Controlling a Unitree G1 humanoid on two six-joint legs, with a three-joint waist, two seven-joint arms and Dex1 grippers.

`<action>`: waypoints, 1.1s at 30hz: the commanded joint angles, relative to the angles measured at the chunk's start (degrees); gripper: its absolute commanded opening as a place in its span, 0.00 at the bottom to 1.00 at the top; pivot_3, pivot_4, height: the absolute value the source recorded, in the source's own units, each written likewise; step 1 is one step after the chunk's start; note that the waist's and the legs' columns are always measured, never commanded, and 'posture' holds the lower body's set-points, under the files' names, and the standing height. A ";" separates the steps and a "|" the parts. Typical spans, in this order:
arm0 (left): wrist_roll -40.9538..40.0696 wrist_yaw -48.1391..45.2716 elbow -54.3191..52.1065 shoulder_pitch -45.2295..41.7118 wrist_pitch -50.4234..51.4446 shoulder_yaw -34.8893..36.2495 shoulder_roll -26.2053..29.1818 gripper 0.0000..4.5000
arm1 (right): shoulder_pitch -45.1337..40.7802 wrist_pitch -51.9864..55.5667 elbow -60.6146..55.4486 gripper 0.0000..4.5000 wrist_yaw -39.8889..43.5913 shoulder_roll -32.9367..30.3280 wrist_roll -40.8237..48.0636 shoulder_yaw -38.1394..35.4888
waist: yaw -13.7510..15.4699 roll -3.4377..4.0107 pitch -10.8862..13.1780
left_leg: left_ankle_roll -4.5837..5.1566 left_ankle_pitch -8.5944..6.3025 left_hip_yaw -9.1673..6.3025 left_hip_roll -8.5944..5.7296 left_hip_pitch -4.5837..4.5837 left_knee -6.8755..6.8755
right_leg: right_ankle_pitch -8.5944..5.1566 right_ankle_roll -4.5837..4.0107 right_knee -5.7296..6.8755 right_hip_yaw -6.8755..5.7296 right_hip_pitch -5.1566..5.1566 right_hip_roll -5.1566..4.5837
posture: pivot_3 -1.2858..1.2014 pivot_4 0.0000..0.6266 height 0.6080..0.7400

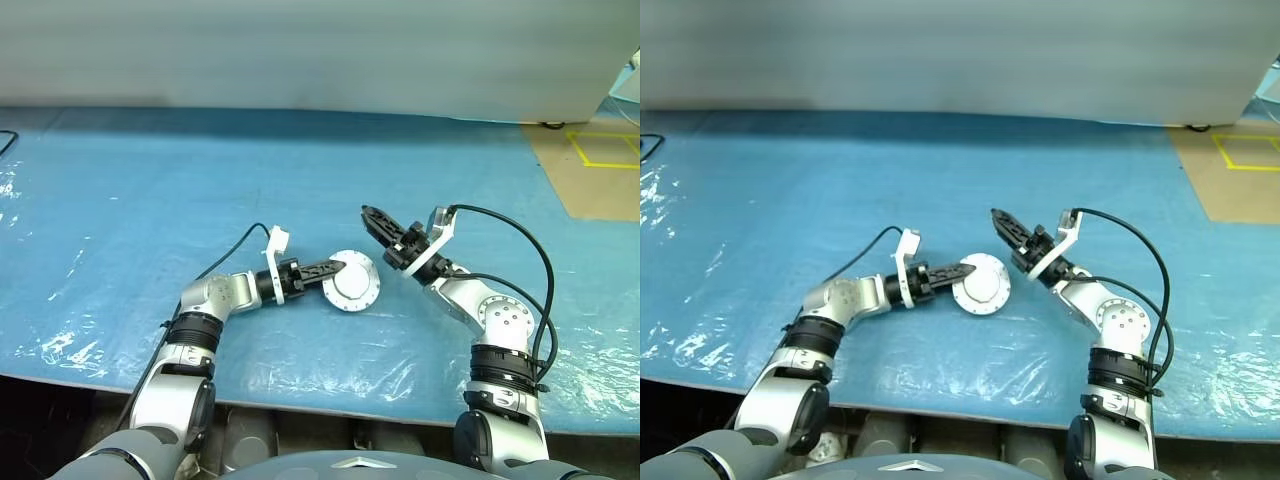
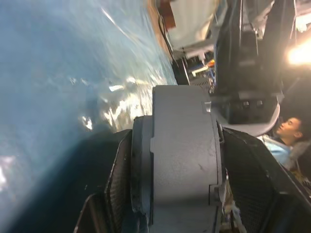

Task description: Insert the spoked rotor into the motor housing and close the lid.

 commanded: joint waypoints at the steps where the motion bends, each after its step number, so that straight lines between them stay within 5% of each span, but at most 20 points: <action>1: -2.31 2.08 0.94 -1.81 -1.67 4.75 -0.98 0.61 | -0.69 -1.38 -0.33 0.27 0.36 -0.18 0.50 -0.67 | 0.02 0.00 0.00 | 0.00 0.00 0.00 0.00 0.00 0.00 | 0.00 0.00 0.00 0.00 0.00 0.00 | 0.52 0.24 1.00; 7: -4.66 9.11 4.48 -4.32 -9.04 13.98 -2.83 0.61 | -1.59 -4.14 0.67 0.27 0.19 0.21 0.80 -1.79 | 0.04 -0.01 0.01 | 0.01 0.00 -0.01 -0.01 -0.02 0.01 | 0.00 0.00 -0.01 0.00 0.00 0.00 | 0.52 0.24 1.00; 20: -4.56 19.27 15.15 -11.51 -42.52 30.06 -0.55 0.61 | -1.65 -5.19 0.02 0.27 1.72 -0.06 -0.90 0.19 | 0.08 -0.24 0.17 | 0.02 0.01 -0.14 0.00 -0.23 0.00 | 0.03 0.05 -0.07 -0.13 -0.05 0.03 | 0.52 0.24 1.00; 33: -1.19 30.89 27.56 -11.22 -61.69 33.81 5.20 0.61 | -2.41 -5.05 0.83 0.27 3.05 -0.53 -2.56 0.78 | -0.09 -0.40 0.25 | -0.19 -0.11 -0.17 0.00 -0.05 0.01 | 0.09 0.15 -0.02 -0.11 0.04 0.03 | 0.52 0.24 1.00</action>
